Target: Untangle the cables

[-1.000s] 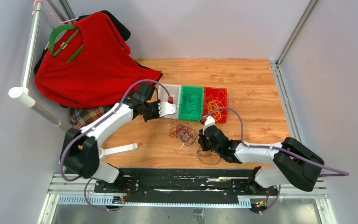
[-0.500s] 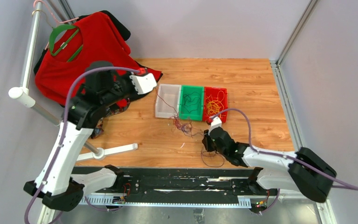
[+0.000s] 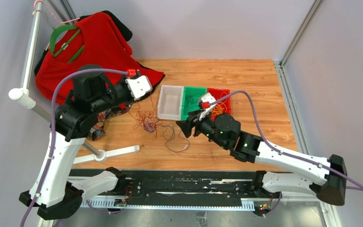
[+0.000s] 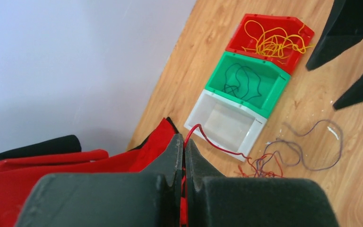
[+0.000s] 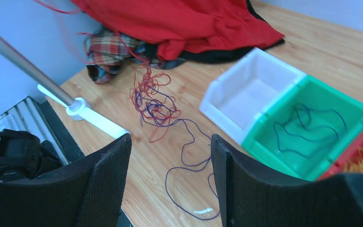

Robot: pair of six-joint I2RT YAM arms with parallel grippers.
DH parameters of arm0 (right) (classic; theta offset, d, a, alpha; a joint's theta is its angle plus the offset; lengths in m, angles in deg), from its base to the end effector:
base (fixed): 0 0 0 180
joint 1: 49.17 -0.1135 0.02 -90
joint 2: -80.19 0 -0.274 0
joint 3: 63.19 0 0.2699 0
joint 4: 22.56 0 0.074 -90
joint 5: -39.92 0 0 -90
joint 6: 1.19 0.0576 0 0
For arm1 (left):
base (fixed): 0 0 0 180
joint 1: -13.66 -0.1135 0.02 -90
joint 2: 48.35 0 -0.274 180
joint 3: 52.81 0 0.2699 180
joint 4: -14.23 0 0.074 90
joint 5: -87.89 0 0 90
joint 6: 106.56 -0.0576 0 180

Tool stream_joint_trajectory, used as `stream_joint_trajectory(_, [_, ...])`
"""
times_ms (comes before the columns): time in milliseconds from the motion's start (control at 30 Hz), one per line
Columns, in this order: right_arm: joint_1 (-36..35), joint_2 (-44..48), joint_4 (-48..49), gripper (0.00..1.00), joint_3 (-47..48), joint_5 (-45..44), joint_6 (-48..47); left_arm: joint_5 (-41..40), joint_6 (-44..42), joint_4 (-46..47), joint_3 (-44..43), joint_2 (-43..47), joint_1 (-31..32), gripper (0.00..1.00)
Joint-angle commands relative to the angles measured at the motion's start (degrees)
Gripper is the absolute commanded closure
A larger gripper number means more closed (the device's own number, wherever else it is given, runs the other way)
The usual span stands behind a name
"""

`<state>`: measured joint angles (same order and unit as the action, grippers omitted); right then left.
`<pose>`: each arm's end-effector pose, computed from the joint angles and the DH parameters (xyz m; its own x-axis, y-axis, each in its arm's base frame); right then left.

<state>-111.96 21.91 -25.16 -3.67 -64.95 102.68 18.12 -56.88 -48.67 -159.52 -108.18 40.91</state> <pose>0.1391 0.2382 0.3493 -0.1885 0.1401 -0.9720 -0.7180 0.6556 0.2337 0.1597 -0.1046 0.5121 0.2821 0.5376 -0.7946 0.7116 0.4382 0.5492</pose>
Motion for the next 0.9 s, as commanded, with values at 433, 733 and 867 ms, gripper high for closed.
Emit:
stream_joint_trajectory(433, [-3.96, -20.70, 10.50, 0.36, 15.41, 2.08, -8.29, 4.38, 1.74, -3.65, -5.38, 1.26, 0.70, 0.99])
stream_joint_trajectory(733, [1.02, -26.37, 13.34, 0.73, 15.44, 4.76, -2.72, 7.33, 3.99, -3.90, -8.17, 0.47, 0.71, 1.00])
stream_joint_trajectory(867, [1.33, -29.80, 14.60, 0.84, 15.51, 8.11, -0.90, 8.95, 5.57, -3.90, -10.16, -0.36, 0.70, 0.99])
